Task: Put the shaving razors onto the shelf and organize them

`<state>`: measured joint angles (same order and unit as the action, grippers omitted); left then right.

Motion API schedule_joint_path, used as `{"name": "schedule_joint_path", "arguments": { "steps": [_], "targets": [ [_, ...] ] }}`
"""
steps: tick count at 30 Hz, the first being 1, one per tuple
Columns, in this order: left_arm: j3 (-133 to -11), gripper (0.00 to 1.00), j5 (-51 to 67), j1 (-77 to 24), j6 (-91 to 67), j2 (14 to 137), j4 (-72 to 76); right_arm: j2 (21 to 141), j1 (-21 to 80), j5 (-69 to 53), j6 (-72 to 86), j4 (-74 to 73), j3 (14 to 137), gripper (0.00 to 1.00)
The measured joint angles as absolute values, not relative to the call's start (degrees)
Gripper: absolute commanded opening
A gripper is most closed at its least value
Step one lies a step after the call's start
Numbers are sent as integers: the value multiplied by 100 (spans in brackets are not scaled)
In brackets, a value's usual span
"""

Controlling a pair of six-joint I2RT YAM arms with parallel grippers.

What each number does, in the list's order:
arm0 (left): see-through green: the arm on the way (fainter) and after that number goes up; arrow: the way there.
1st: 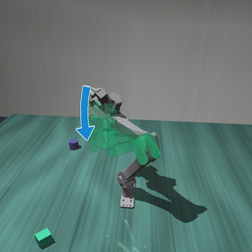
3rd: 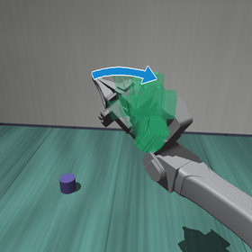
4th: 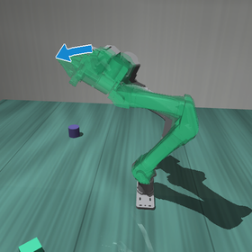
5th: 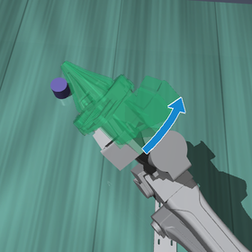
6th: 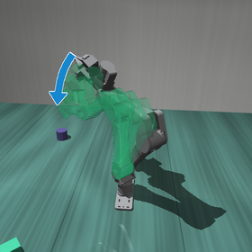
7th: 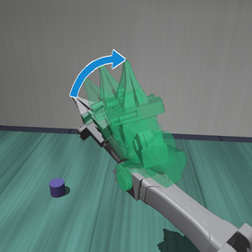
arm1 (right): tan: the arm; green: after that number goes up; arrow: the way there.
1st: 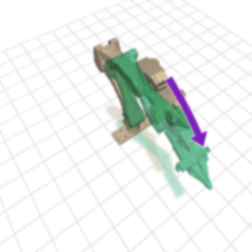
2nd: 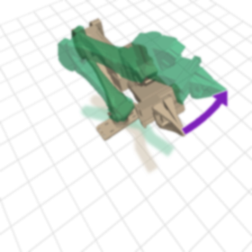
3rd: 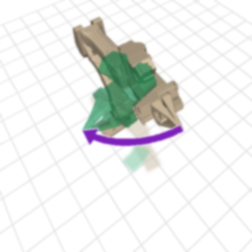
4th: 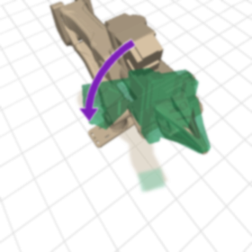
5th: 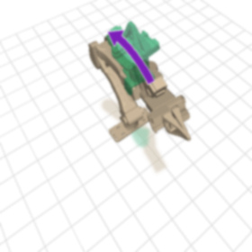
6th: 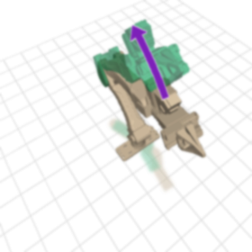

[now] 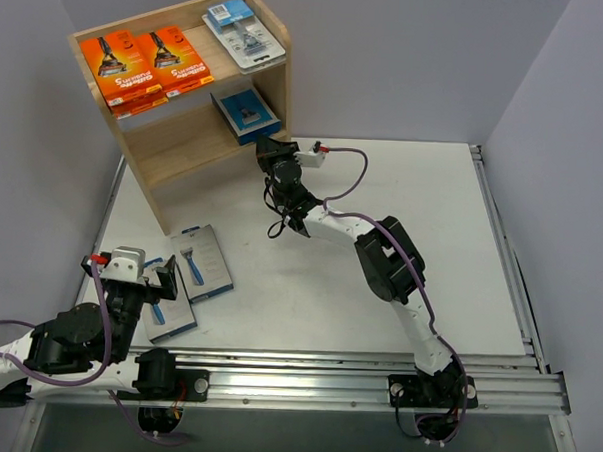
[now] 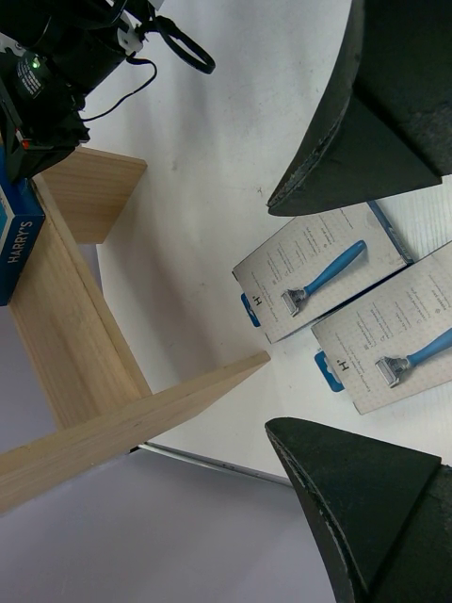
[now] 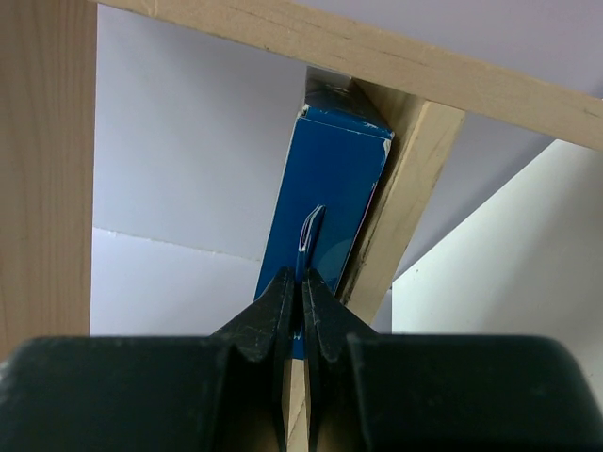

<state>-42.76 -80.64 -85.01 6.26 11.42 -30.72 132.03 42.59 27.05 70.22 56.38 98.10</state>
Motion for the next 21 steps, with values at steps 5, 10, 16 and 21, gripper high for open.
{"name": "schedule_joint_path", "arguments": {
  "steps": [5,10,16,21],
  "targets": [
    [-4276,97,-8064,-8501,626,1142,-3070,13203,4257,2705,7024,5612,9828,0],
    [-4276,97,-8064,-8501,626,1142,-3070,13203,4241,2703,7037,5596,9828,0],
    [-4276,97,-8064,-8501,626,1142,-3072,13203,4235,2703,7050,5596,9828,0],
    [-4276,97,-8064,-8501,626,1144,-3070,13203,4215,2661,7065,5596,9828,0]
  ]
}}
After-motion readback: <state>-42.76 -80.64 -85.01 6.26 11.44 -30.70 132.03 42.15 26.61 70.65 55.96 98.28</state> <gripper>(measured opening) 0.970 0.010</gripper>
